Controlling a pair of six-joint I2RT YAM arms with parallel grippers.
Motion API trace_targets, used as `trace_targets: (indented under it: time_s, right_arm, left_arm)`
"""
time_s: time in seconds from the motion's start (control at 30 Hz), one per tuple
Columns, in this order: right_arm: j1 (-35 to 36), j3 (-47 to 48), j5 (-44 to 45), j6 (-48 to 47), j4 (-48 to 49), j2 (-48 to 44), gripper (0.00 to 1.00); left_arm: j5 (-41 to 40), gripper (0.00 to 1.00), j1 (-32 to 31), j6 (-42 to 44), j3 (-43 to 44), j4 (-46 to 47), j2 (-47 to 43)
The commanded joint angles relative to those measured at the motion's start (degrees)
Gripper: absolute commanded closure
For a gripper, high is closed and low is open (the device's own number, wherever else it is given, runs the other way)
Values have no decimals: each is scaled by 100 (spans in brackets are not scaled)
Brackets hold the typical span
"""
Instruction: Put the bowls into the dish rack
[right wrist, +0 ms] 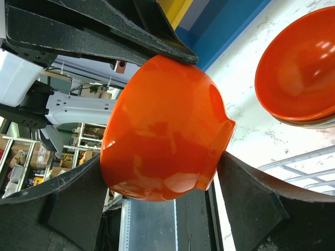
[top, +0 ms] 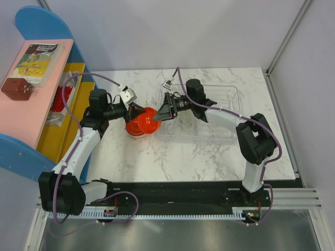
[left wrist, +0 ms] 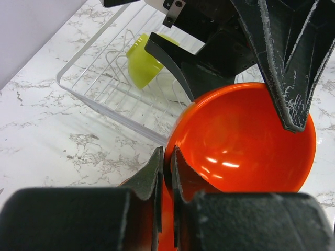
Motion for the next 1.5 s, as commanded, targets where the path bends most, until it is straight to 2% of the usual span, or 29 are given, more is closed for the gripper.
trace_targets:
  time_s: [0.0,0.3,0.4,0.57,0.6,0.67,0.7,0.73,0.83,0.9,0.97,1.0,1.03,1.07,1.17,1.23,1.3,1.33,1.37,1.4,1.47]
  right_arm:
    - [34,239,-53,-64,261,-155,15]
    - [34,326,96,-440,-142,-190,25]
    - [34,335,97,-468,-187,-181,33]
    - [34,344,44,-416,-82,-199,55]
    - [25,344,27,-407,-73,-208,65]
    - [25,335,35,-406,-46,-217,73]
    - [25,327,61,-415,-55,-225,84]
    - [25,318,79,-424,-46,-251,89]
    - [25,318,140,-477,-99,-261,100]
    - [25,335,193,-556,-187,-278,100]
    - [25,370,228,-626,-318,-278,100]
    - [25,379,316,-731,-380,-269,100]
    - [34,414,351,-827,-476,-287,100]
    - [34,432,395,-889,-634,-287,100]
    - [16,520,597,-1232,-1039,-296,100]
    - [16,564,703,-1391,-1214,-313,100]
    - [16,599,790,-1626,-1381,-339,100]
    - [8,669,913,-1767,-1643,-366,100]
    - [8,730,1036,-1943,-1820,-409,100]
    - [8,809,1150,-2153,-2144,-427,100]
    - [8,1055,1579,-2874,-2891,-532,100]
  left_arm:
    - [-6,98,-44,-80,220,151,-7]
    - [-6,98,-44,-54,185,125,-7]
    - [-6,98,-44,-45,176,116,-15]
    - [-15,98,-53,-28,167,124,-15]
    - [-6,98,-45,-28,167,125,-24]
    - [-6,98,-44,-36,150,116,-15]
    - [-6,98,-53,-36,158,116,-7]
    - [-15,98,-53,-36,159,107,-7]
    - [-33,98,-53,-45,176,98,-7]
    - [-33,96,-45,-36,185,81,11]
    - [-15,87,-53,-54,194,72,20]
    - [-6,73,-53,-45,194,72,11]
    - [-6,67,-53,-36,194,54,20]
    - [-6,52,-53,-36,194,46,20]
    - [-6,30,-53,-28,203,28,11]
    - [-24,28,-53,-36,194,19,11]
    - [-76,20,-45,-89,211,28,11]
    - [-111,18,-36,-115,211,37,20]
    - [-121,9,17,-168,229,63,11]
    - [-129,4,69,-334,264,72,11]
    - [2,0,375,-545,299,177,11]
